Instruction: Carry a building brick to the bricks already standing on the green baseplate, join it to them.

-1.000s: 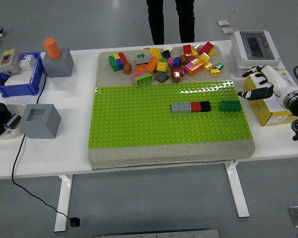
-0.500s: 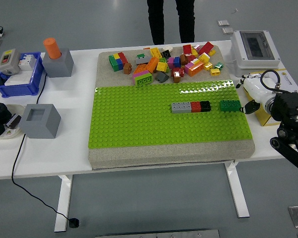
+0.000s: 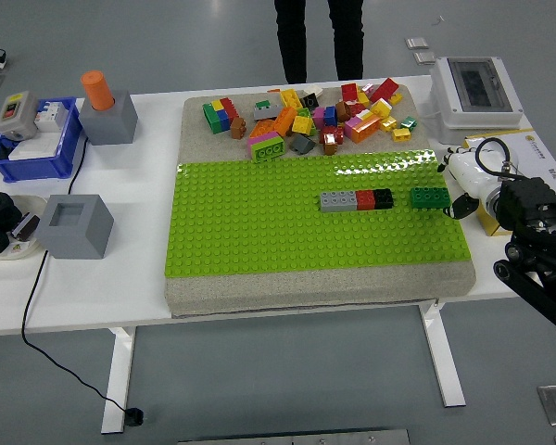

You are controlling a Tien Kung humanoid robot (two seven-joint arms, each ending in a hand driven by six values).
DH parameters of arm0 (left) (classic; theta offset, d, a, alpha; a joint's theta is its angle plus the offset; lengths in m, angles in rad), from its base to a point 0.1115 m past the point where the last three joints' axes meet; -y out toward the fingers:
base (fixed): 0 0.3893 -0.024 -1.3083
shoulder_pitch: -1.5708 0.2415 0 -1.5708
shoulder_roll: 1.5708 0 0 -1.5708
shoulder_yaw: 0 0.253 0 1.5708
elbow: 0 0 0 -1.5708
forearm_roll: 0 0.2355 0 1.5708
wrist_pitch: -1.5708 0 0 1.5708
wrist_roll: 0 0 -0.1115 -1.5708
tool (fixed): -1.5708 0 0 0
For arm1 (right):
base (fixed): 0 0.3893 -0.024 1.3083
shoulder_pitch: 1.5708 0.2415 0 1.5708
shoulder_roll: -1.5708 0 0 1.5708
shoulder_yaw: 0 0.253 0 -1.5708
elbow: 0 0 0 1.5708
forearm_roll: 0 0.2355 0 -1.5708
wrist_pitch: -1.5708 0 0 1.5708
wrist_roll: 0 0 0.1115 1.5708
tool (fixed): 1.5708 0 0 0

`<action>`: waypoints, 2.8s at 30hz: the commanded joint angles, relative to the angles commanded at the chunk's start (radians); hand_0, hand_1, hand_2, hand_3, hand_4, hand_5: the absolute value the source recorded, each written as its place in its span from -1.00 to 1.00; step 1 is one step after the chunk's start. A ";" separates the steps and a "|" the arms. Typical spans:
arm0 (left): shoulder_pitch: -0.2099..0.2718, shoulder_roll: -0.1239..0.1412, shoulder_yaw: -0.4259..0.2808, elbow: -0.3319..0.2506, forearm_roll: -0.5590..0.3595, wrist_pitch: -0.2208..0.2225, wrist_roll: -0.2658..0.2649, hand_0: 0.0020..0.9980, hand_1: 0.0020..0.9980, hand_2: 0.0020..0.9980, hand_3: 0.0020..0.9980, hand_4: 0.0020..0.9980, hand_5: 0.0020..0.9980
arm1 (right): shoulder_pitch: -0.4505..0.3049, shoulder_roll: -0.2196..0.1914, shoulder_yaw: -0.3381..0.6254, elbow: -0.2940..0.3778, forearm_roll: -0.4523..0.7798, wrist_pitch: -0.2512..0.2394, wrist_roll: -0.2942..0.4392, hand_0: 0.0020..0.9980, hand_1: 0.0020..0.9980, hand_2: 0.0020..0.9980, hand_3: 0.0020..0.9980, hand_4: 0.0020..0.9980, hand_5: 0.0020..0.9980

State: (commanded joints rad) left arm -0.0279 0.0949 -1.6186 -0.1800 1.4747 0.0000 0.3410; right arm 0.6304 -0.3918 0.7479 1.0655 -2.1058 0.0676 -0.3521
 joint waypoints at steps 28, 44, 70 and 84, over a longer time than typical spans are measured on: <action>-0.002 -0.003 -0.003 0.000 0.010 -0.001 0.002 0.57 0.55 0.45 -0.10 1.00 0.70 | 0.013 0.063 0.034 -0.109 0.060 -0.030 0.041 0.60 0.81 0.88 0.32 0.73 -0.60; -0.003 -0.002 -0.005 0.000 0.012 -0.001 0.002 0.57 0.55 0.45 -0.09 1.00 0.70 | 0.015 0.068 0.033 -0.116 0.090 -0.038 0.056 0.57 0.76 0.85 0.31 0.69 -0.59; 0.000 -0.006 -0.004 0.000 0.010 -0.002 0.003 0.57 0.55 0.45 -0.09 1.00 0.69 | -0.048 0.051 0.114 -0.070 0.351 -0.188 0.246 0.50 0.57 0.68 0.34 0.75 -0.29; 0.000 -0.006 -0.005 0.000 0.015 -0.003 0.005 0.57 0.55 0.45 -0.10 1.00 0.68 | -0.062 0.047 0.116 -0.076 0.358 -0.204 0.268 0.52 0.41 0.55 0.37 0.71 -0.44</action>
State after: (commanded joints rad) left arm -0.0279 0.0890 -1.6237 -0.1800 1.4898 -0.0032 0.3461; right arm 0.5682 -0.3445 0.8643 0.9892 -1.7481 -0.1361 -0.0844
